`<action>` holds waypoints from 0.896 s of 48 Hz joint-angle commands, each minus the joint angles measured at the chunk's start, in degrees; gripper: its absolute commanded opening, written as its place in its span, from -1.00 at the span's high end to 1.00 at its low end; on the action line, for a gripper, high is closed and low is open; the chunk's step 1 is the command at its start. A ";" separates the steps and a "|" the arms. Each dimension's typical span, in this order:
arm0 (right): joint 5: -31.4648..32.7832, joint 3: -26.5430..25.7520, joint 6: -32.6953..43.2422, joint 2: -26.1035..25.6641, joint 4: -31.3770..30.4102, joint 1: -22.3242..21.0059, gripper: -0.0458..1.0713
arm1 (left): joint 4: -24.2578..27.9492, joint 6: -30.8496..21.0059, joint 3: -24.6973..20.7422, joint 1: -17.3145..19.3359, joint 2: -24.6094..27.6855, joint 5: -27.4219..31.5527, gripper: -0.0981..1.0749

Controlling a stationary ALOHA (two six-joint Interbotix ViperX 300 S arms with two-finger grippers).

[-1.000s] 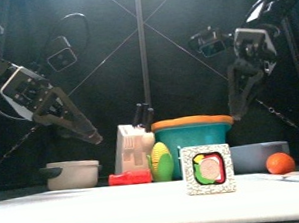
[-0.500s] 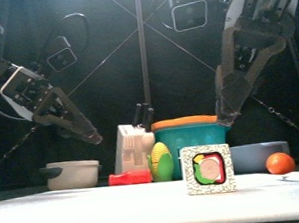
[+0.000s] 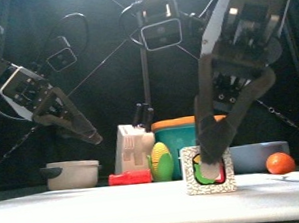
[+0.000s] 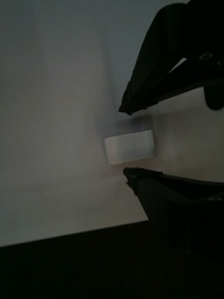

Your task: Grab piece of sushi

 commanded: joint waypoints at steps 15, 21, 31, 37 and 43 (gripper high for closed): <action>3.43 -3.43 -0.09 -0.09 -1.23 0.09 -0.28 | 0.00 0.09 -0.62 -0.09 -0.18 -0.26 -0.70; 3.43 -2.72 -0.18 -0.70 -1.67 0.09 -0.17 | 0.00 0.09 -0.53 -0.09 -0.18 -0.26 -0.70; 3.52 -1.23 0.26 -3.60 -1.85 0.09 -0.12 | 0.00 0.09 -0.44 -0.09 -0.18 -0.26 -0.70; 3.87 0.00 0.44 -6.86 -1.93 0.09 -0.12 | 0.00 0.09 -0.44 -0.09 -0.18 -0.26 -0.70; 5.19 1.67 0.53 -10.46 -1.93 0.09 -0.12 | 0.00 0.09 -0.44 -0.09 -0.18 -0.26 -0.70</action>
